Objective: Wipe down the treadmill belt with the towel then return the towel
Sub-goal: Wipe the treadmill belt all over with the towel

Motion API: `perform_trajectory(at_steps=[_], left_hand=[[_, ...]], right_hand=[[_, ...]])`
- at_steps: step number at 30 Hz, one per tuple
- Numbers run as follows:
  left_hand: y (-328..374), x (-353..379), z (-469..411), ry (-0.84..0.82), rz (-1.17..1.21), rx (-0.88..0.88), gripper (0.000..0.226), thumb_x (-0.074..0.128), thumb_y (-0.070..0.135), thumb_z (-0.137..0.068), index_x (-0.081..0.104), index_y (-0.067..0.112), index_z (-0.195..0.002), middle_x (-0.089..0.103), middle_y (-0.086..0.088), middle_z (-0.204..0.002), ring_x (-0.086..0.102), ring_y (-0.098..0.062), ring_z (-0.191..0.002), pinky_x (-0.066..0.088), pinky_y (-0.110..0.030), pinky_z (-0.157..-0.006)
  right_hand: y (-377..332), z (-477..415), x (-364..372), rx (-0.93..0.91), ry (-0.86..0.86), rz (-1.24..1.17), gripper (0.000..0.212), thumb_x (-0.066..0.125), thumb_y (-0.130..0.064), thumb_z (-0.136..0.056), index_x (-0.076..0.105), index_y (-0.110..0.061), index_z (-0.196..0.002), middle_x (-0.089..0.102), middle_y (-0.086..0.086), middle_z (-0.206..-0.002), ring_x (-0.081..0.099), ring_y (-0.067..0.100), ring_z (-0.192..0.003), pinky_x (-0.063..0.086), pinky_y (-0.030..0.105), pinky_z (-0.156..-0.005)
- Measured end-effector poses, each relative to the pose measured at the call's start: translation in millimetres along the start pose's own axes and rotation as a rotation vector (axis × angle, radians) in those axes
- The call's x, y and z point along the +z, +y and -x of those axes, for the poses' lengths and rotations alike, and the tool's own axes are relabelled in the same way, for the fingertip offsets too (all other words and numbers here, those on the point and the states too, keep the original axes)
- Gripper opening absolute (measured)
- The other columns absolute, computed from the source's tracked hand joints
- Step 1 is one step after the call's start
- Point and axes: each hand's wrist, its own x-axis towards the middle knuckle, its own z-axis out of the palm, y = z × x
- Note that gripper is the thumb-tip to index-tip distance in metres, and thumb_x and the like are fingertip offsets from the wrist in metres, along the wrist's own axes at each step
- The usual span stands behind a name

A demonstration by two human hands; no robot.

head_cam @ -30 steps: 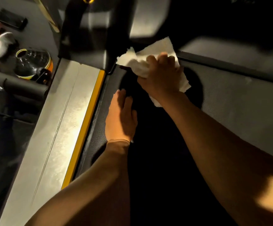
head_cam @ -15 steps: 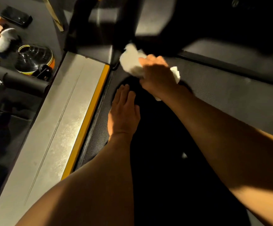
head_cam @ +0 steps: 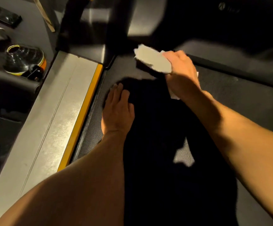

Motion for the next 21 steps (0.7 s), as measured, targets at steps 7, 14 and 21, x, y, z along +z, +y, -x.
perform_trajectory(at_steps=[7, 14, 21], left_hand=[[0.5, -0.5, 0.2, 0.017, 0.007, -0.010, 0.039, 0.048, 0.016, -0.089, 0.055, 0.004, -0.126, 0.042, -0.015, -0.146, 0.032, -0.035, -0.138, 0.035, -0.046, -0.106], [0.9, 1.9, -0.7, 0.045, 0.039, 0.023, 0.037, 0.042, 0.015, -0.085, 0.059, 0.001, -0.114, 0.049, -0.021, -0.136, 0.042, -0.038, -0.131, 0.043, -0.050, -0.101], [1.2, 2.5, 2.0, 0.043, 0.075, -0.018, 0.035, 0.051, 0.011, -0.089, 0.055, 0.010, -0.125, 0.041, -0.010, -0.145, 0.033, -0.027, -0.138, 0.036, -0.042, -0.109]], right_hand=[[-0.6, 31.0, 8.7, -0.222, -0.144, 0.134, 0.034, 0.056, -0.006, -0.074, 0.065, -0.016, -0.104, 0.059, 0.014, -0.104, 0.054, 0.039, -0.091, 0.048, 0.044, -0.072], [13.9, 30.3, 6.2, -0.061, -0.033, 0.234, 0.038, 0.044, -0.026, -0.081, 0.057, -0.008, -0.112, 0.054, 0.016, -0.122, 0.050, 0.041, -0.099, 0.040, 0.045, -0.077], [27.2, 28.5, -3.4, -0.048, -0.024, 0.178, 0.046, 0.057, -0.007, -0.076, 0.056, -0.012, -0.122, 0.050, 0.019, -0.128, 0.049, 0.041, -0.106, 0.040, 0.043, -0.085]])
